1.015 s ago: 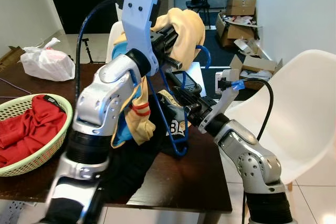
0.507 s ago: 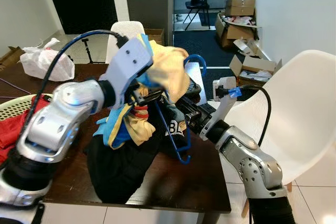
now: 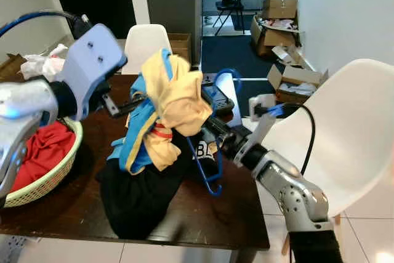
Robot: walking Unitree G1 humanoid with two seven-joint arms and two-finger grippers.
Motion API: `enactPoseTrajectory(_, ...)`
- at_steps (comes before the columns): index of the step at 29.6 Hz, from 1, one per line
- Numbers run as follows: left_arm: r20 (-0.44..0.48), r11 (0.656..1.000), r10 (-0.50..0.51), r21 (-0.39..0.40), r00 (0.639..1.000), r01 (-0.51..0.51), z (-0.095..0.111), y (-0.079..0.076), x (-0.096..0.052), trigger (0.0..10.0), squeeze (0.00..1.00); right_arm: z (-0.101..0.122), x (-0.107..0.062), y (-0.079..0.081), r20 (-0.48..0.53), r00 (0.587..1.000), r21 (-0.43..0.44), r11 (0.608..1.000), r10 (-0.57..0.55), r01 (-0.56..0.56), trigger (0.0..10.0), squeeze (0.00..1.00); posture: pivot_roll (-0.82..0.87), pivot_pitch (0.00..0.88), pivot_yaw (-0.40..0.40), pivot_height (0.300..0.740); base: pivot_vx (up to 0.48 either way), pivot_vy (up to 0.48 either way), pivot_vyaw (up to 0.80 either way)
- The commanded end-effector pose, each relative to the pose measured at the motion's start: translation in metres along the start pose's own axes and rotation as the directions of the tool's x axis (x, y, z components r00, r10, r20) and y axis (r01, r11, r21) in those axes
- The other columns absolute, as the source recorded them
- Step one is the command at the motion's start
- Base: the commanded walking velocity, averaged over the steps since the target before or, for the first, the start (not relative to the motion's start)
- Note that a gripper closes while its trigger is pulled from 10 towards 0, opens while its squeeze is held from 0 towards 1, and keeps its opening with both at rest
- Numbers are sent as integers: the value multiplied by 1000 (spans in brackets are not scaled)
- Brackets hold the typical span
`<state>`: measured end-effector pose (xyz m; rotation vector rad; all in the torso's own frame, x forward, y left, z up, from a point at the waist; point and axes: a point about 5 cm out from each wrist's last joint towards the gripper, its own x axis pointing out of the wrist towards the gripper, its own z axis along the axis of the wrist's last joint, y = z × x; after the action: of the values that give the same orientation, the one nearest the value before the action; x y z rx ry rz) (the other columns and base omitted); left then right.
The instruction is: Hang hanger
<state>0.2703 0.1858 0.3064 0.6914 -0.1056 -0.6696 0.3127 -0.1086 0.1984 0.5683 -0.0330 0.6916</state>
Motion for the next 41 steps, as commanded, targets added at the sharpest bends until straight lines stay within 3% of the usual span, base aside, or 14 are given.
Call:
enactPoseTrajectory(1, -25, 999, -37, 26, 999, 37, -9, -19, 5, 10000, 1000, 16, 3, 2, 91, 996, 82, 996, 12, -19, 10000, 0, 129, 13, 23, 740, 0, 0, 0)
enactPoseTrajectory(2, -35, 999, -42, 25, 999, 43, -13, -25, 6, 10000, 318, 21, 4, 3, 116, 993, 118, 993, 15, -29, 10000, 0, 129, 13, 22, 740, 0, 0, 0)
enactPoseTrajectory(3, -43, 999, -35, 3, 998, 35, -19, -34, 10, 10000, 0, 24, 5, 4, 133, 991, 146, 989, 19, -39, 10000, 0, 130, 12, 18, 740, 0, 0, 0)
enactPoseTrajectory(7, -77, 999, -36, 8, 996, 37, -37, -60, 18, 10000, 0, 32, 6, 6, 173, 984, 204, 977, 33, -68, 10000, 0, 127, 13, 13, 740, 0, 0, 0)
enactPoseTrajectory(11, -152, 984, -2, 178, 988, 29, -58, -73, 18, 10000, 0, 39, 7, 7, 192, 981, 238, 967, 42, -88, 10000, 0, 127, 13, 7, 740, 0, 0, 0)
enactPoseTrajectory(15, -106, 915, 242, 355, 964, -191, -64, -56, 14, 10000, 0, 40, 5, 9, 183, 981, 254, 961, 66, -112, 10000, 0, 129, 7, 2, 740, 0, 0, 0)
enactPoseTrajectory(20, -72, 873, 341, 394, 937, -287, -63, -48, 12, 10000, 0, 40, 4, 10, 179, 981, 259, 957, 81, -126, 10000, 0, 128, 6, 1, 740, 0, 0, 0)
enactPoseTrajectory(21, -49, 831, 427, 416, 903, -370, -63, -40, 9, 10000, 0, 40, 2, 13, 174, 977, 259, 952, 120, -163, 10000, 0, 127, 3, 0, 740, 0, 0, 0)
enactPoseTrajectory(25, -19, 756, 550, 435, 835, -489, -63, -29, 3, 10000, 0, 40, -5, 24, 171, 958, 249, 931, 230, -268, 10000, 0, 123, 0, 0, 740, 0, 0, 0)
enactPoseTrajectory(26, -19, 756, 550, 435, 835, -489, -63, -29, 3, 10000, 0, 40, -5, 24, 171, 958, 249, 931, 230, -268, 10000, 0, 123, 0, 0, 740, 0, 0, 0)
enactPoseTrajectory(28, 6, 691, 623, 466, 782, -553, -63, -19, -4, 10000, 0, 43, -13, 31, 176, 935, 239, 908, 309, -345, 10000, 0, 121, 0, -2, 740, 0, 0, 0)
enactPoseTrajectory(33, 5, 651, 659, 497, 752, -574, -65, -11, -10, 10000, 0, 46, -19, 35, 186, 916, 230, 891, 354, -391, 10000, 0, 121, 0, -2, 740, 0, 0, 0)
enactPoseTrajectory(35, -11, 581, 720, 557, 694, -594, -77, 6, -23, 10000, 0, 51, -28, 44, 202, 876, 212, 854, 438, -476, 10000, 0, 122, 0, -1, 740, 0, 0, 0)
enactPoseTrajectory(41, 6, 541, 750, 568, 661, -620, -80, 15, -26, 10000, 0, 52, -31, 49, 204, 855, 210, 832, 476, -513, 10000, 0, 119, 0, -3, 740, 0, 0, 0)
